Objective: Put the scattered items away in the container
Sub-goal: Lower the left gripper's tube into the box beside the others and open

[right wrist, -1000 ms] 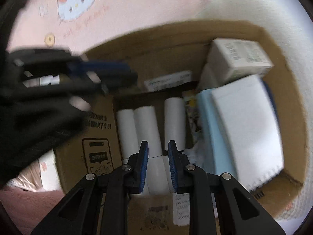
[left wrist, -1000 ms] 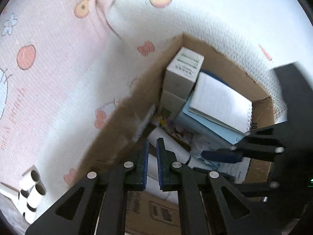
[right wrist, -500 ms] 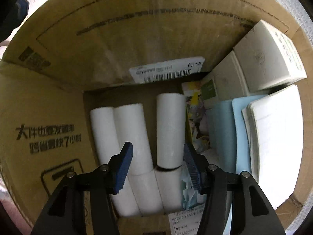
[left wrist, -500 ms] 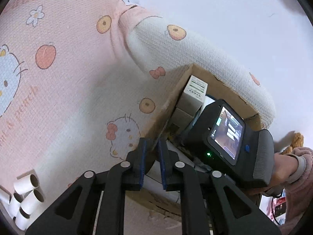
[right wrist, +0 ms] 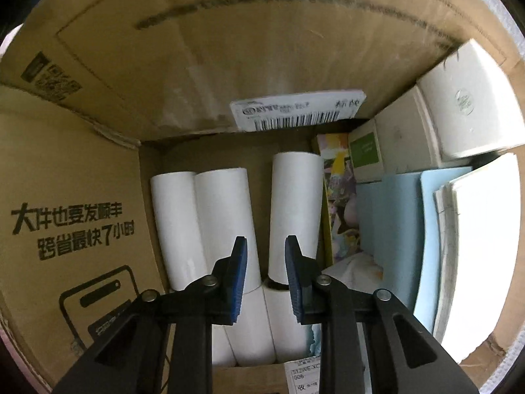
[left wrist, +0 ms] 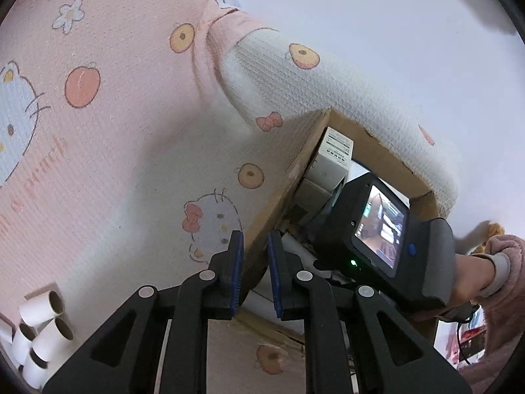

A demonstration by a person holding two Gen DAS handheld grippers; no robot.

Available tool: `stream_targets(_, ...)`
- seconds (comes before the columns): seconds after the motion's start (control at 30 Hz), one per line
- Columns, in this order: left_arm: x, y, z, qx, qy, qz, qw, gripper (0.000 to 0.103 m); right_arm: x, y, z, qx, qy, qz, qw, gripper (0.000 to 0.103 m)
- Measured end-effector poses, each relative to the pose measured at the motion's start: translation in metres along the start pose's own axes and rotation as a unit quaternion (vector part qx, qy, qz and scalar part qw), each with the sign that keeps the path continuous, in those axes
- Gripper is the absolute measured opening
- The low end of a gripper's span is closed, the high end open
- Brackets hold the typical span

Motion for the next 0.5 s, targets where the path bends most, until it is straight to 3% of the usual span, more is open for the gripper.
stream_targets(0.13, -0.002, 0.0, -0.003, 0.001, -0.006, 0.008, 0.9999, 0.018, -0.009, -0.01, -0.005, 0.026, -0.018, -0.017, 0.999, 0.021)
stream_targets(0.27, -0.007, 0.003, -0.001, -0.005, -0.009, -0.001, 0.9999, 0.028, -0.009, -0.012, -0.003, 0.031, -0.011, -0.035, 0.999, 0.021)
stream_targets(0.5, -0.008, 0.007, -0.002, -0.004, -0.022, 0.009, 0.9997, 0.03, 0.0, -0.023, 0.003, 0.051, 0.044, -0.072, 0.995, 0.027)
Point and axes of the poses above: each gripper's, at about its wrist camera, not at the fingertips, and y roughly against the way its jaws point, x to its left, z to its top, the point moved 10 cm from there along -y, roughly the way its jaws point, and after that the axes turned 5 degrees about -y, right-handed, at the moved point
